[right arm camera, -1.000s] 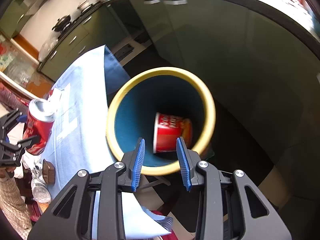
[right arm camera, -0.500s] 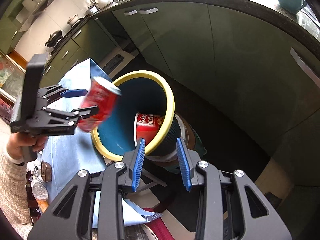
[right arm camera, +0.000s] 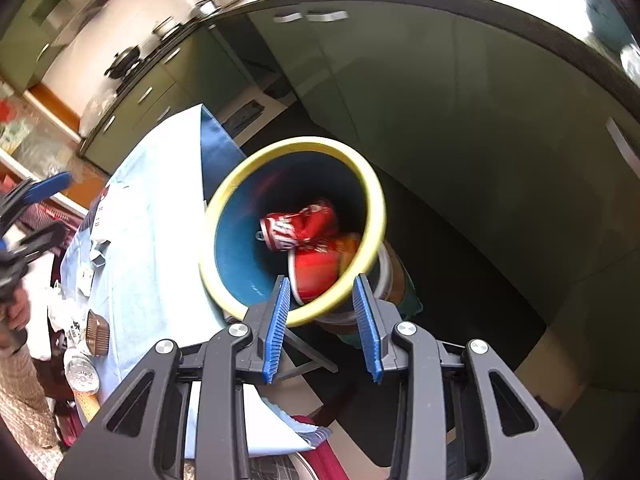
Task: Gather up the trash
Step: 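Carry the can over the bin and drop it with the left gripper, then grasp the white-and-red milk carton with the right gripper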
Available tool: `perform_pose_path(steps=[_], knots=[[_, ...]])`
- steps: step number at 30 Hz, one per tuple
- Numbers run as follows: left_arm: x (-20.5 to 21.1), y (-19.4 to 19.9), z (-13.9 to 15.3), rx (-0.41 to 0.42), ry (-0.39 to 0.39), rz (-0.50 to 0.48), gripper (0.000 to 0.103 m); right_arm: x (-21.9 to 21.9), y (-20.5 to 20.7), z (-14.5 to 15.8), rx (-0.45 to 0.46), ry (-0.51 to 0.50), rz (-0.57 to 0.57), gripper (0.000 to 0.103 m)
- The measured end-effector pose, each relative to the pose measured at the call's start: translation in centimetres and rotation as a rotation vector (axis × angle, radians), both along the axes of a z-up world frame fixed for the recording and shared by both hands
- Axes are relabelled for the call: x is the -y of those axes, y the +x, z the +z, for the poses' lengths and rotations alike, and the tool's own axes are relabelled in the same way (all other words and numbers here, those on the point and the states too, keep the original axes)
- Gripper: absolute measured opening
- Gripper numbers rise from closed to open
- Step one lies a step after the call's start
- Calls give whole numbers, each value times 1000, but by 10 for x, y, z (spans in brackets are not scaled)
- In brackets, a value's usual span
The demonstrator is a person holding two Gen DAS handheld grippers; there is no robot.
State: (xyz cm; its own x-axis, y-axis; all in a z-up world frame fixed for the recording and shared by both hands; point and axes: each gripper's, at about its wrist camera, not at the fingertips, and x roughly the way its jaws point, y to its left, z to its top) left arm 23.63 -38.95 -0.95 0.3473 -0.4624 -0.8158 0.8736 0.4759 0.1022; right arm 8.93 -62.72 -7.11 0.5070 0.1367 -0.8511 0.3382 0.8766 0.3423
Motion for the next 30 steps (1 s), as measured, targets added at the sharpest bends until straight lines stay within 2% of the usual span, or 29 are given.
perform_pose_path(steps=[3, 5, 7, 10, 14, 17, 19, 23, 25, 27, 30], knots=[[-59, -14, 32, 6, -134, 67, 83, -22, 21, 10, -2, -25, 57, 34], [-106, -25, 48, 38, -212, 136, 88, -42, 37, 16, -4, -39, 105, 35], [-159, -32, 57, 87, -295, 212, 92, -67, 58, 20, -8, -40, 170, 40], [-228, -42, 58, 168, -366, 368, 94, -113, 98, 25, -24, -34, 269, 40], [-297, -45, 41, 243, -396, 545, 95, -169, 153, 27, -44, 14, 358, 40], [-330, -37, 29, 313, -384, 643, 95, -222, 202, 28, -64, 48, 403, 40], [-345, -32, 20, 321, -375, 688, 95, -253, 229, 29, -74, 52, 409, 44], [-367, -28, 10, 280, -405, 703, 95, -301, 275, 23, -120, 66, 386, 52], [-369, -29, 7, 295, -398, 719, 95, -326, 297, 17, -148, 69, 375, 57], [-375, -31, 9, 313, -395, 731, 96, -346, 310, 10, -163, 56, 365, 58], [-388, -36, 11, 317, -426, 747, 96, -373, 330, 1, -200, 19, 355, 61]])
